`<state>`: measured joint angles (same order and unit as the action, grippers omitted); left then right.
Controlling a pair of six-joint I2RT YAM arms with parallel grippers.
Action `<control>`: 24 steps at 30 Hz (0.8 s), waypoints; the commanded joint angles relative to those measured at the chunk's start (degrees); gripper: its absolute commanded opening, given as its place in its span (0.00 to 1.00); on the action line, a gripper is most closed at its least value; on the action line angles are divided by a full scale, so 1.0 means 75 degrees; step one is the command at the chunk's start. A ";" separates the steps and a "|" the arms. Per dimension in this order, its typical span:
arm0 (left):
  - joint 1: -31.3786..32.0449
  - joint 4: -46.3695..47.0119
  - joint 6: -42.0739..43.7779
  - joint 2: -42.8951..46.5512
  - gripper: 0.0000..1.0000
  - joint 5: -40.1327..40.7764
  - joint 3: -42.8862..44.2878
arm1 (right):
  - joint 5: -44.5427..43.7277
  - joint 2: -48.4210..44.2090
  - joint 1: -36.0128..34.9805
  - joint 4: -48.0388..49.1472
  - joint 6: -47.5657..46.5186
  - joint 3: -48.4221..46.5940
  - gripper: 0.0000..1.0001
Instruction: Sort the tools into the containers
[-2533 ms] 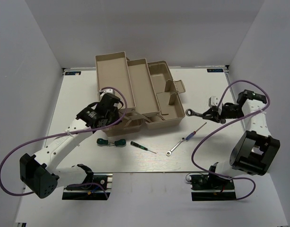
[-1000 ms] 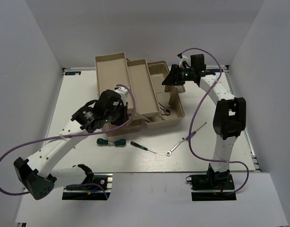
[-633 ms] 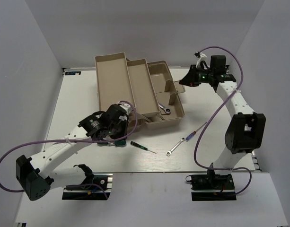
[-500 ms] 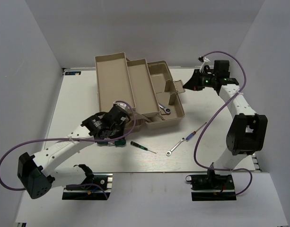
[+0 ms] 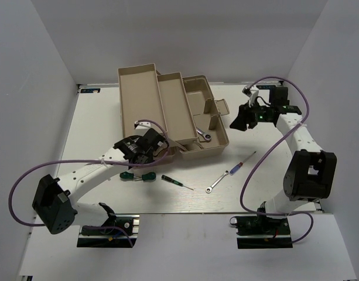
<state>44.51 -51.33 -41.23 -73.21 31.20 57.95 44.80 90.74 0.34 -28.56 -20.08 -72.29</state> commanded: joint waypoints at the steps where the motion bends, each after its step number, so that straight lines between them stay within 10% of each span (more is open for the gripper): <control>1: -0.0133 0.0316 -0.0058 -0.0187 0.00 0.0562 0.0370 | 0.0542 -0.0379 0.0177 -0.1218 -0.2464 0.0111 0.56; 12: -0.0638 0.0843 0.0341 -0.0446 0.00 0.0785 0.0687 | 0.0298 -0.0263 0.0494 -0.4369 -0.8706 0.0416 0.67; 24: -0.1365 0.1289 0.0998 -0.0750 0.00 0.0422 0.0851 | -0.0699 -0.0239 0.0482 -0.4900 -1.2251 0.1833 0.68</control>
<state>35.57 -44.36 -35.48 -78.54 34.50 62.11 42.24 89.76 4.05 -63.16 -100.29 -61.56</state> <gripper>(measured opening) 0.056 0.682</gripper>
